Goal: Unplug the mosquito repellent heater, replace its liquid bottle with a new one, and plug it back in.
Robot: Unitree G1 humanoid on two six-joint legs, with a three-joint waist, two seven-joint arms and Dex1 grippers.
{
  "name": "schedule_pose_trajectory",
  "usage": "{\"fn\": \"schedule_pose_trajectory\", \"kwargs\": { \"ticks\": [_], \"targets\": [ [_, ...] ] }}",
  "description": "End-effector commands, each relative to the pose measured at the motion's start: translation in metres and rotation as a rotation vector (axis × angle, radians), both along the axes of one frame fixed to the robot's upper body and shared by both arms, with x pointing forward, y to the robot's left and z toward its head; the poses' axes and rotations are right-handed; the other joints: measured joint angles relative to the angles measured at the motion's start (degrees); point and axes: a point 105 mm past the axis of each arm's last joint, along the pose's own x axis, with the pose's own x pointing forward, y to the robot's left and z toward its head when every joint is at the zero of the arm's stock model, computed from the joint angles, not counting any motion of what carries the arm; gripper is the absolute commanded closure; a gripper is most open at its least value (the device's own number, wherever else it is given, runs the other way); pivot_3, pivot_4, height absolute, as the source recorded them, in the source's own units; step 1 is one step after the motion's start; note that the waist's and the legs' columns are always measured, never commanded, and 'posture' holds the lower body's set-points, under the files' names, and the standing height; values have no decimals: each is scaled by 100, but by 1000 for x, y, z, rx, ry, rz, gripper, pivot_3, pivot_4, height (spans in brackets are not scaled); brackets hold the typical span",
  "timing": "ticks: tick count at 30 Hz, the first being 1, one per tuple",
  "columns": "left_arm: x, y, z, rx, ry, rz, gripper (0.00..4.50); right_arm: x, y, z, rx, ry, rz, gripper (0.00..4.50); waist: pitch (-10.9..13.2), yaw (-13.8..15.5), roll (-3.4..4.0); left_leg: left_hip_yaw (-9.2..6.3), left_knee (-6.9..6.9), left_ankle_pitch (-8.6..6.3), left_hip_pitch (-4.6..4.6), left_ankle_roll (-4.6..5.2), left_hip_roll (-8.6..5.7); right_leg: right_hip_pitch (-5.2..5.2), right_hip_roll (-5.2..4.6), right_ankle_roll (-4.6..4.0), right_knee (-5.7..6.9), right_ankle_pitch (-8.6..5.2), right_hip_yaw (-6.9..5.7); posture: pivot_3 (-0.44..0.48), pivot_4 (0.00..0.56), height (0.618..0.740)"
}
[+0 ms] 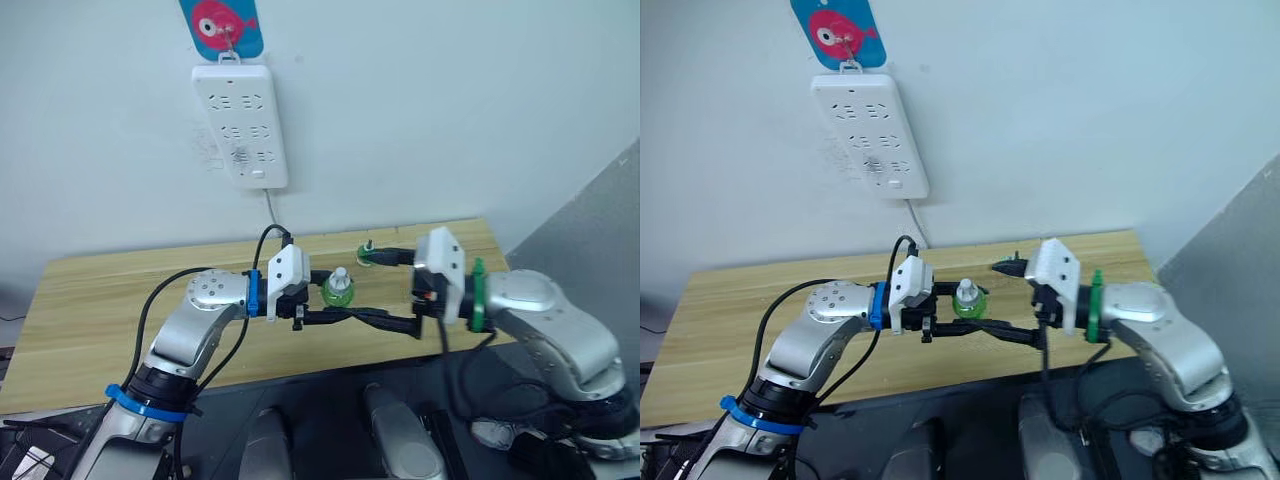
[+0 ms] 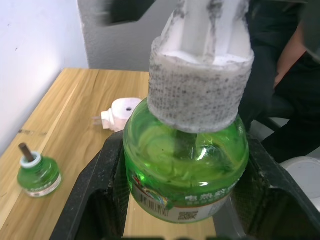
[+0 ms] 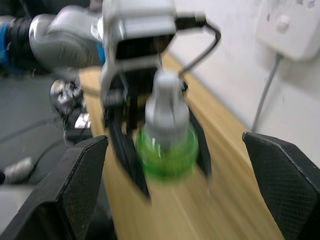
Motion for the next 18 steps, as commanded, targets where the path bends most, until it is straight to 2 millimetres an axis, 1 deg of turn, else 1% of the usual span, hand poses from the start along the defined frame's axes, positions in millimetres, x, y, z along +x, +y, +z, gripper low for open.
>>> {"fn": "schedule_pose_trajectory", "kwargs": {
  "ticks": [1, 4, 8, 9, 14, 18],
  "targets": [
    [-7, -7, 9, -17, -41, -35, 2178, 9, 9, 6, 17, -33, -44, 0, -1, -13, -1, 0, 1, 0, 0, 0, -1, 1, 0, 1, -2, 0, 1, -244, 227, 740],
    [-7, -8, 9, -19, -41, -35, 2178, 18, 11, 7, 40, -25, -76, 0, -4, -7, 1, 0, 1, 0, 0, 0, -2, 7, -2, 3, -7, 1, -1, -232, 227, 740],
    [-9, -7, 8, -20, -41, -29, 2178, 22, -1, 7, 33, -12, -93, 0, -5, -3, 1, -2, -3, 0, -1, 0, -2, 6, -2, 2, -7, 1, -2, -228, 228, 740],
    [-9, -7, 8, -20, -40, -26, 2178, 22, -7, 6, 23, -5, -96, 0, -5, -2, 1, -2, -5, 0, -1, 0, -2, 6, -2, 2, -7, 1, -2, -227, 228, 740],
    [-9, -4, 7, -20, -37, -14, 2178, 13, -31, 1, -55, 22, -75, 0, -5, 10, 2, -2, -4, 0, 0, 1, -2, 7, -2, 3, -8, 0, -2, -234, 230, 740],
    [-8, -4, 6, -20, -36, -11, 2179, 2, -39, -3, -121, 53, -28, 0, -5, 6, 2, 1, -2, 0, 2, 1, -2, 7, -2, 3, -8, 0, 1, -239, 231, 740]
  ]
}}
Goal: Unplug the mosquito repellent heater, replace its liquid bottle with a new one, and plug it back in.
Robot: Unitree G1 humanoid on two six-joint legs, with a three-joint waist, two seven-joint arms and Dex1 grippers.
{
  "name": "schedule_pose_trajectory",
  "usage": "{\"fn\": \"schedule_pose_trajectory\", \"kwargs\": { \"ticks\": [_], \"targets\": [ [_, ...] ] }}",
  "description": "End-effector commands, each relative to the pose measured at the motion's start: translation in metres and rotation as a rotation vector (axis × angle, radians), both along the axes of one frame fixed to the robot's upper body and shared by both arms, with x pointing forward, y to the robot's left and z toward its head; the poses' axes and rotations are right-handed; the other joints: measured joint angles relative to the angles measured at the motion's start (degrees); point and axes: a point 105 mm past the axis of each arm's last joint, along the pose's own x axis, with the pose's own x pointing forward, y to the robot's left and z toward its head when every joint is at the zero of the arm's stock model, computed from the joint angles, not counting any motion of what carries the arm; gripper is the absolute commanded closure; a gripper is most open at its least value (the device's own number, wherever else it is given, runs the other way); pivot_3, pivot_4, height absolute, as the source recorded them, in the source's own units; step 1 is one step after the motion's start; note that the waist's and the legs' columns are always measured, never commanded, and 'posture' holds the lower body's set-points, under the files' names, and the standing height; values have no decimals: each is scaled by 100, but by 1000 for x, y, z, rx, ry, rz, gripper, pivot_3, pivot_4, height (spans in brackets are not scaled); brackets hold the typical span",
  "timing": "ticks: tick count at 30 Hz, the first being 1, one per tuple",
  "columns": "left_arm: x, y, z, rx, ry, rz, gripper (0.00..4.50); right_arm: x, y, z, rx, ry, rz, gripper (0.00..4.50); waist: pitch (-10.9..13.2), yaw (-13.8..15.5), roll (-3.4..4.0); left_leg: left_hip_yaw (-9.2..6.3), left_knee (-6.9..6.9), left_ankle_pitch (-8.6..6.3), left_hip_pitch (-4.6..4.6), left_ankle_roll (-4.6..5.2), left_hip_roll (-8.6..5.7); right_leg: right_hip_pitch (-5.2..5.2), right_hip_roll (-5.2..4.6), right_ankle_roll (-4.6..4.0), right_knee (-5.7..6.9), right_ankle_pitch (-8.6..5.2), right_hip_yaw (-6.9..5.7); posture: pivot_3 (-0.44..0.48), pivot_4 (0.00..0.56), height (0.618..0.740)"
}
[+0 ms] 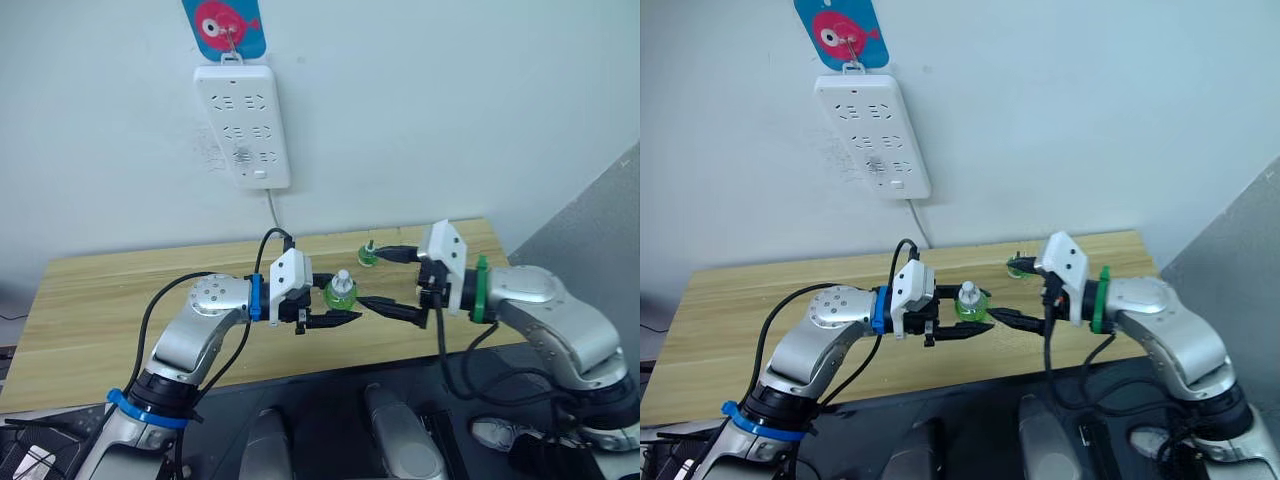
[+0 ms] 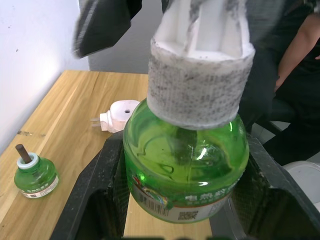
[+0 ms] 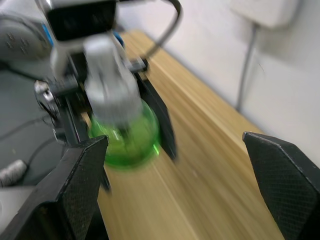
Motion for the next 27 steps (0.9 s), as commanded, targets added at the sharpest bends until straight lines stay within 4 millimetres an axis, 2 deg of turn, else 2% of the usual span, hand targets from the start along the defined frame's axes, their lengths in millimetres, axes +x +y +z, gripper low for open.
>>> {"fn": "schedule_pose_trajectory", "kwargs": {
  "ticks": [1, 6, 10, 14, 17, 25, 26, 27],
  "targets": [
    [-3, -3, 8, -13, -37, -21, 2179, -20, 5, 11, 7, -6, 105, 0, 0, -3, 0, 0, 0, 0, 1, 0, 1, 0, 1, 0, 1, 0, 0, -239, 231, 740],
    [-3, -3, 7, -10, -37, -22, 2179, -31, 21, 25, 72, 9, 162, 0, 0, -34, 1, 1, -1, 0, 2, 1, 2, 0, 2, 0, 1, 0, 2, -241, 232, 740],
    [-5, -4, 6, -7, -35, -29, 2179, -26, 38, 34, 136, 16, 156, 0, 0, -28, 1, 1, 1, 0, 1, 0, 1, 2, 1, 0, 0, 0, 2, -239, 232, 740],
    [-5, -4, 5, -6, -34, -30, 2179, -21, 44, 36, 163, 23, 144, 0, -1, -22, 1, 0, -1, 0, 1, 0, 1, 1, 1, 1, 0, 0, 2, -235, 232, 740],
    [-5, -4, 5, -5, -34, -29, 2179, -19, 46, 39, 176, 21, 144, 950, -1, -21, 1, 0, -4, 0, 1, 1, 1, 1, 1, 1, -2, 0, 1, -231, 233, 740],
    [-5, -3, 4, -10, -25, -17, 2179, -24, 47, 34, 150, 17, 183, 3946, -1, -20, 2, 0, -3, 0, 1, 1, 1, 0, 1, 0, -2, 0, 1, -227, 229, 740],
    [-6, -3, 4, -12, -22, -15, 2179, -25, 47, 34, 146, 15, 192, 4259, -1, -20, 1, 0, -3, 0, 1, 1, 1, 0, 1, 1, -2, 0, 2, -227, 229, 740],
    [-5, -3, 4, -13, -19, -13, 2179, -26, 47, 34, 145, 14, 198, 4275, -1, -20, 2, 0, -3, 0, 1, 1, 1, 1, 1, 1, -2, 0, 2, -227, 229, 740]
  ]
}}
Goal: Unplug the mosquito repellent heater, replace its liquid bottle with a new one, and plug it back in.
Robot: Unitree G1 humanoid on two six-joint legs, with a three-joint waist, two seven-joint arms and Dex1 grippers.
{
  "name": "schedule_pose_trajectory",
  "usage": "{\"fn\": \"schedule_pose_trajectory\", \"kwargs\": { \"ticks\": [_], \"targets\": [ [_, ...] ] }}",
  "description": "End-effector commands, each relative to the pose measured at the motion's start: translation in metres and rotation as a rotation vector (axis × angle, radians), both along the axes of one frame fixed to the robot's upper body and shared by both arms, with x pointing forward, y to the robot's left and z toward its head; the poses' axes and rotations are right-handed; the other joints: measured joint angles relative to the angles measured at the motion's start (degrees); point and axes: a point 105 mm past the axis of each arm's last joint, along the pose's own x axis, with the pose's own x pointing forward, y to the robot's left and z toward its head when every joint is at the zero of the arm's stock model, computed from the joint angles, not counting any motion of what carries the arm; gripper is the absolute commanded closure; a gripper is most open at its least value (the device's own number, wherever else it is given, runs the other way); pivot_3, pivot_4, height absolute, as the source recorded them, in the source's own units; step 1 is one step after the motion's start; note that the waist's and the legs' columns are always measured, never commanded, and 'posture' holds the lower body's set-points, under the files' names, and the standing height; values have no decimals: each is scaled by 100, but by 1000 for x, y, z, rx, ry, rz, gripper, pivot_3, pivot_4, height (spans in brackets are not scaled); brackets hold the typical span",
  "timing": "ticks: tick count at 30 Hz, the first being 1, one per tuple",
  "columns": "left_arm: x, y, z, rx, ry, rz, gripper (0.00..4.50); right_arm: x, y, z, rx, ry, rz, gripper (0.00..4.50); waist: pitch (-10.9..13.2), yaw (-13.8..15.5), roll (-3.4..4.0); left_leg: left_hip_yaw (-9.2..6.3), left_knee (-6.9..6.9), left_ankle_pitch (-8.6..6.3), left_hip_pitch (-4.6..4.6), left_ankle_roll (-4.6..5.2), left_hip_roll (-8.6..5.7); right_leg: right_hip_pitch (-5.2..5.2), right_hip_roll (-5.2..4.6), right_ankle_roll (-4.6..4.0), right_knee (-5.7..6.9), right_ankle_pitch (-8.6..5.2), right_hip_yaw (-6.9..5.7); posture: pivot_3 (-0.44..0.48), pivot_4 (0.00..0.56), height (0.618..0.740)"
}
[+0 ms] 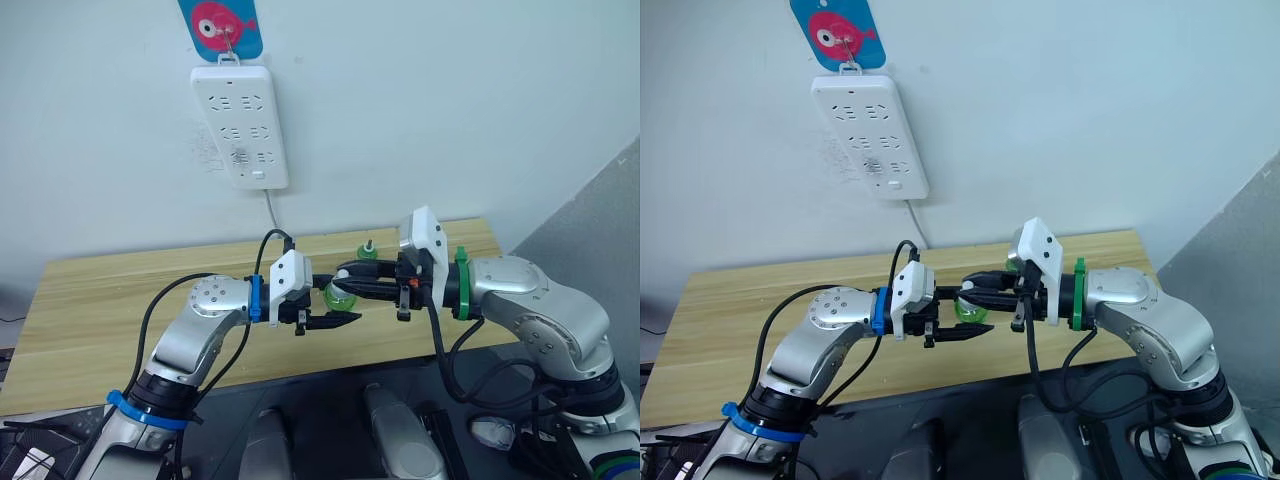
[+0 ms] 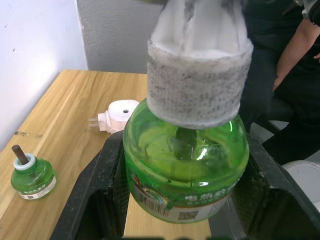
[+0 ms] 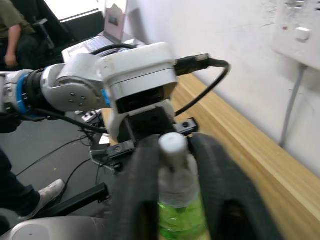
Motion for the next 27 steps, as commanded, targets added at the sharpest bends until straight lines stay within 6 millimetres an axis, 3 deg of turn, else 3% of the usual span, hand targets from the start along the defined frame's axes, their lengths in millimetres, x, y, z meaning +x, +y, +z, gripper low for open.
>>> {"fn": "schedule_pose_trajectory", "kwargs": {
  "ticks": [1, 4, 9, 13, 17, 20, 27],
  "targets": [
    [-4, -3, 6, -17, -23, -14, 2179, -9, 1, 6, 8, -37, 46, 4272, 0, 0, 0, 0, 0, 0, 0, 0, 0, 0, 0, 0, 0, 0, 0, -229, 229, 740],
    [-4, -2, 4, -10, -5, -4, 2179, -12, 1, 13, 30, -48, 65, 4272, 0, 0, 0, 0, -1, 0, 0, 0, 0, 0, 0, 0, 0, 0, 0, -228, 230, 740],
    [-4, 11, -14, 35, 54, 53, 2179, -3, -11, 44, 109, -99, 8, 4272, 0, -14, 0, 2, 0, 0, 0, 0, 0, -1, 0, 0, 0, 0, 3, -228, 233, 740],
    [-7, 30, -30, 65, 108, 131, 2179, 10, -23, 38, 93, -115, -98, 4272, 0, -3, 0, 0, -4, 0, 1, 0, 2, -2, 1, -1, -1, -1, -1, -235, 243, 740],
    [-17, 55, -45, 105, 149, 231, 2179, 46, -39, -20, 13, -165, -351, 4272, -1, 0, -1, 4, -20, -1, 0, 1, 3, -13, 0, -4, -9, -3, 1, -218, 264, 740],
    [-31, 65, -49, 125, 170, 255, 2179, 59, -45, -52, -6, -167, -453, 4272, 6, 8, 6, 22, -26, -1, -6, 1, 3, -37, -1, -4, -3, -3, 17, -190, 278, 740],
    [-47, 77, -45, 148, 190, 309, 2179, 95, -47, -109, 2, -160, -625, 4272, 23, 39, 10, 71, -27, -1, 9, 1, 4, -43, 1, -14, 0, -7, 67, -121, 311, 740]
  ]
}}
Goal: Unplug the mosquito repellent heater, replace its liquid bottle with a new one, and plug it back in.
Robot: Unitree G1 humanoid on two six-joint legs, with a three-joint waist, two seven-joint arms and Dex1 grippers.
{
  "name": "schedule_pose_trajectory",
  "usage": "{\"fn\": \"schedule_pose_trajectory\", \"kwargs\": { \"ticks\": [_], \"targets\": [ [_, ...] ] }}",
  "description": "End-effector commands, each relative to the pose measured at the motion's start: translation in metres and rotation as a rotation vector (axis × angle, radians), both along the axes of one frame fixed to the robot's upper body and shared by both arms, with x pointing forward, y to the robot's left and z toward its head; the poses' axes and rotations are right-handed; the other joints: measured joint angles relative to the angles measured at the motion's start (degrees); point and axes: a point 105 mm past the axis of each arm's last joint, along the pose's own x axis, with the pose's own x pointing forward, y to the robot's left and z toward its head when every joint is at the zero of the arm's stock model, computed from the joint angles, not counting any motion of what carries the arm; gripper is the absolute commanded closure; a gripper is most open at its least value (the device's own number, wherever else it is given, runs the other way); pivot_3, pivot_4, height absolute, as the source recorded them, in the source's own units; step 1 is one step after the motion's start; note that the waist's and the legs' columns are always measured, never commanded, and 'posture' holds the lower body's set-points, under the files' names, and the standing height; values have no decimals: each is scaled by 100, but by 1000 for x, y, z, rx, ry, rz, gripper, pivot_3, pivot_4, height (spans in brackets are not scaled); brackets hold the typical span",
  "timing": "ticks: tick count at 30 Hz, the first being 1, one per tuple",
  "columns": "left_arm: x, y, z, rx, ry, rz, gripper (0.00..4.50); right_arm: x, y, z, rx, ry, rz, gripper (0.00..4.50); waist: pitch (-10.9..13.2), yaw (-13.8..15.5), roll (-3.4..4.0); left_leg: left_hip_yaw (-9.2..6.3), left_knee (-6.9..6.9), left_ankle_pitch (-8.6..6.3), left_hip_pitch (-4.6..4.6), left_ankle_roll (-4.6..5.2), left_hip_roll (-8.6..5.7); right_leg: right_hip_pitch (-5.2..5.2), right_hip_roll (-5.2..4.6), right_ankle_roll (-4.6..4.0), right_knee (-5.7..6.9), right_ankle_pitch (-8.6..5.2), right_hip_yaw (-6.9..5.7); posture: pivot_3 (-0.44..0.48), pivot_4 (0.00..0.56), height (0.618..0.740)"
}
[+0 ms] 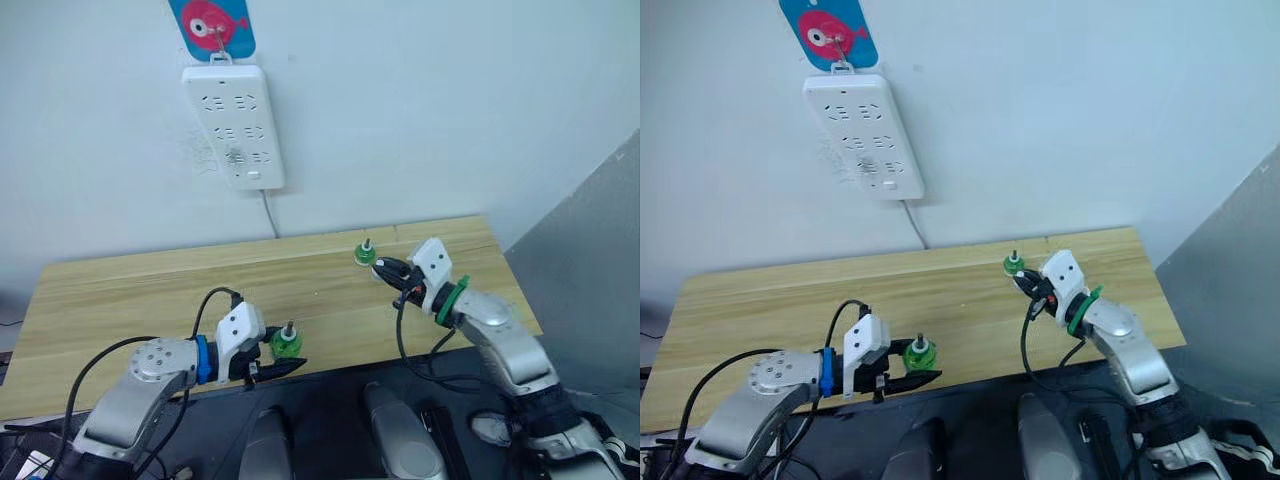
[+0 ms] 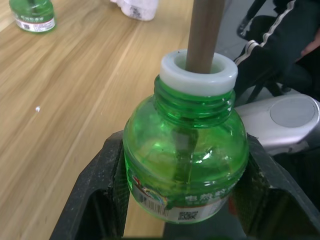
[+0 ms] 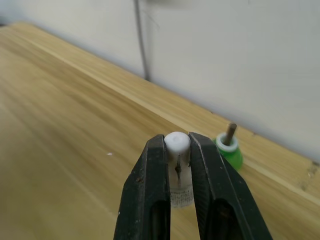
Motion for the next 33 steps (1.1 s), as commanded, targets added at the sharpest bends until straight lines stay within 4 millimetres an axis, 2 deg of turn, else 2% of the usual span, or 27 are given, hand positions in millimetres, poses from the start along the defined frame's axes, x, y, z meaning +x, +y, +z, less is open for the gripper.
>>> {"fn": "schedule_pose_trajectory", "kwargs": {
  "ticks": [1, 6, 11, 14, 18, 20, 23, 25, 28, 31, 33],
  "targets": [
    [-3, -1, 16, -12, -41, 1, 2179, 17, -2, -11, -11, -54, -54, 4272, 12, 20, 4, 7, 1, 0, 3, 0, -1, 0, 0, -17, 0, -10, 6, -117, 314, 740],
    [-8, 1, 20, -3, -36, 4, 2179, 34, -6, -30, -10, -40, -105, 4272, 74, 145, 3, 35, -3, 0, 14, 0, -2, -1, 0, -17, -1, -10, 33, -85, 324, 740],
    [-8, 1, 21, 0, -32, 2, 2179, 37, -6, -41, 53, 9, -108, 4272, 88, 280, 7, 38, -43, 0, 21, 0, -1, -11, 2, 7, -4, 2, 33, -91, 325, 740],
    [-5, 0, 21, -1, -36, -3, 2179, 37, -7, -41, 69, 13, -104, 3220, 90, 291, 9, 36, -59, -1, 23, 0, 0, -13, 3, 10, -7, 0, 31, -106, 320, 740],
    [3, -4, 22, -11, -51, -18, 2179, 33, -11, -29, 74, -22, -80, 1695, 89, 287, 9, 39, -59, -1, 23, -1, -1, -12, 3, 12, -12, -1, 33, -138, 310, 740],
    [8, -8, 24, -24, -67, -33, 2179, 23, -9, -16, 60, -43, -3, 992, 90, 286, 11, 39, -58, -1, 23, -1, -2, -12, 3, 12, -12, 0, 34, -155, 302, 740],
    [17, -17, 27, -48, -89, -75, 2179, -8, -2, 10, 40, -48, 190, 948, 92, 299, 14, 38, -57, -1, 21, -1, -3, -11, 2, 13, -14, 0, 33, -176, 291, 740],
    [21, -24, 30, -58, -107, -119, 2179, -36, 4, 28, -4, -25, 348, 948, 93, 284, 17, 37, -56, -1, 21, -1, -2, -11, 3, 14, -13, 0, 32, -190, 285, 740],
    [29, -36, 34, -73, -136, -183, 2179, -69, 11, 46, -70, 25, 519, 948, 91, 255, 14, 37, -54, -1, 22, -2, -2, -11, 4, 15, -12, 0, 32, -219, 275, 740],
    [37, -50, 42, -107, -166, -239, 2179, -84, 22, 61, -83, 40, 592, 948, 86, 204, 6, 36, -54, 0, 26, -1, 0, -9, 9, 15, -10, 0, 34, -238, 267, 740],
    [39, -59, 48, -126, -183, -273, 2179, -86, 30, 68, -75, 38, 596, 948, 83, 163, 2, 35, -53, 0, 26, -1, 0, -9, 10, 14, -10, 0, 34, -249, 259, 740]
  ]
}}
